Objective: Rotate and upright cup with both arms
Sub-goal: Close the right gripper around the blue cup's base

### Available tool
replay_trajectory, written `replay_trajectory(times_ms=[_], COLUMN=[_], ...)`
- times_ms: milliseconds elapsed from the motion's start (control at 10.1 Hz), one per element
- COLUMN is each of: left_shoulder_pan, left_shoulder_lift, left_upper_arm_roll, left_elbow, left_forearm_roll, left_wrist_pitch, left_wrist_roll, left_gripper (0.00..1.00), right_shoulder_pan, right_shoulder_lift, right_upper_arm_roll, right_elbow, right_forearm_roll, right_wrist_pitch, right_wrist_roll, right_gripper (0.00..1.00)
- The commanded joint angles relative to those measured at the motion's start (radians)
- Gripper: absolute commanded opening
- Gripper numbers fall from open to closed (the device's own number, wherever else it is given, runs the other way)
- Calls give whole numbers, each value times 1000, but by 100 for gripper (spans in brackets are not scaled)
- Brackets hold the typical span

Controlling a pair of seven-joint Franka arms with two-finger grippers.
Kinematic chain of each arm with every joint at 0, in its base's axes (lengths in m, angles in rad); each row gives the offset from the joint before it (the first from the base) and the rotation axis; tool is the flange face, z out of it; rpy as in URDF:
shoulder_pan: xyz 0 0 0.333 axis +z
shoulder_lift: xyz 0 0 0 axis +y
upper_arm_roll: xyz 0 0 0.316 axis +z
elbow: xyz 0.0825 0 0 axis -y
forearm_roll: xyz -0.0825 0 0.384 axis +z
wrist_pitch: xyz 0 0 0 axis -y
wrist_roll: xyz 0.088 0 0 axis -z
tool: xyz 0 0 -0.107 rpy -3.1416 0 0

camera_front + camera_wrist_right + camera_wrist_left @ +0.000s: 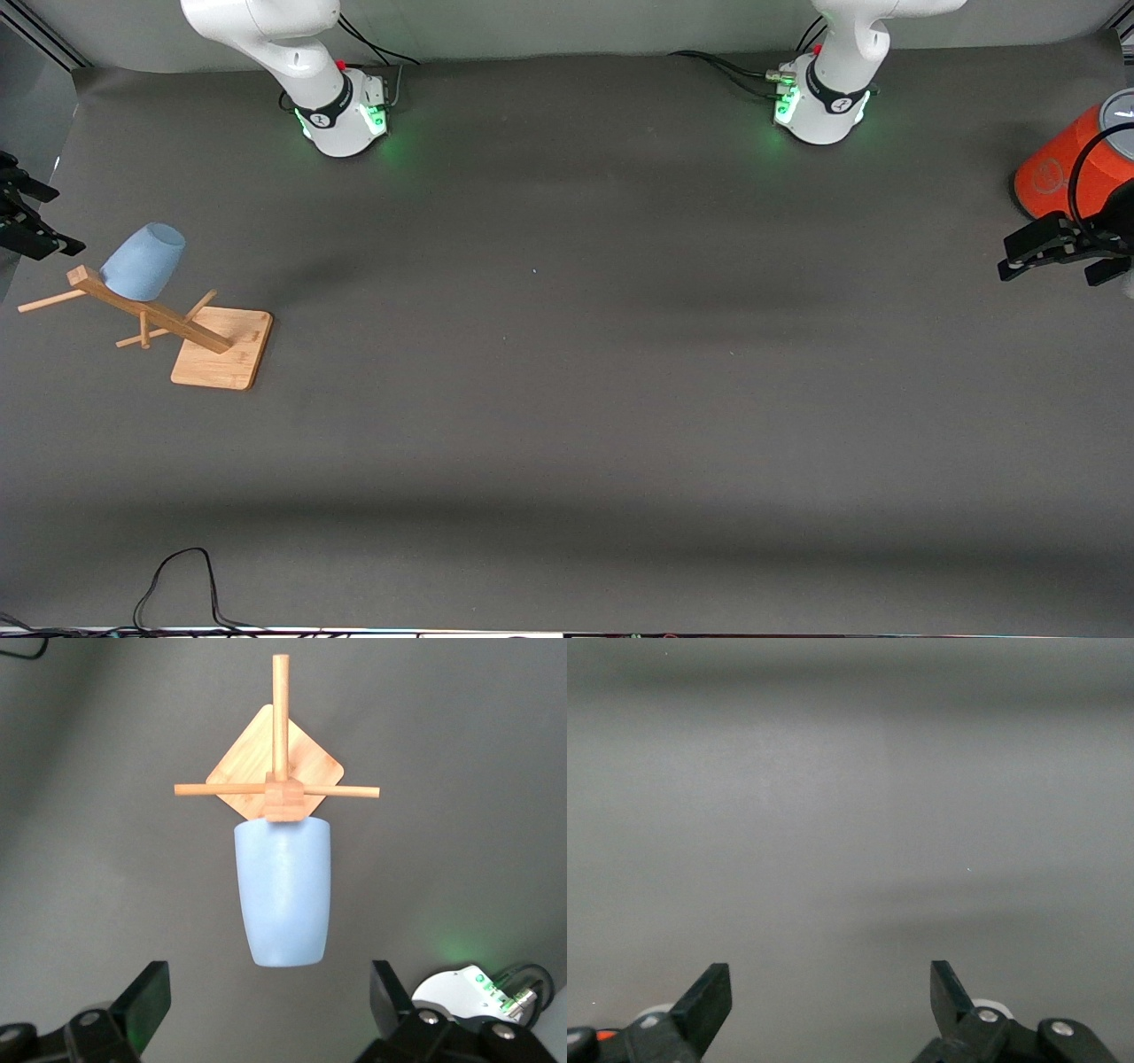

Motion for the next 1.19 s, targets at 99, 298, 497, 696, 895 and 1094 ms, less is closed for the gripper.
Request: replay_trajectory(times_ms=[99, 298, 497, 696, 895, 1094], left_shoulder_pan=[2, 0, 3, 3, 5, 5], left_shoulder_lift=[-5, -5, 0, 0, 0, 0], left_upper_arm_roll=[0, 0, 0, 0, 0, 0], left_elbow=[-9, -9, -9, -9, -11, -11], left_forearm_roll=[-5, -3, -3, -3, -3, -5], left_wrist_pitch=[15, 13, 13, 13, 12, 12], left_wrist_roll=[-11, -11, -11, -11, -11, -11], left_gripper=[100, 100, 100, 100, 100, 100], right_shoulder_pan=[2, 2, 2, 2, 2, 2], right_shoulder_lift=[-60, -78, -77, -78, -74, -60], right_upper_arm_roll=[-19, -27, -36, -42, -47, -47], right_elbow=[-189, -285, -347, -385, -401, -401], right_forearm_roll=[-12, -12, -10, -10, -12, -10], right_wrist_pitch=[169, 272, 330, 338, 354, 374], right_wrist_roll=[31, 14, 8, 8, 3, 3], right_gripper=[100, 100, 100, 100, 100, 100])
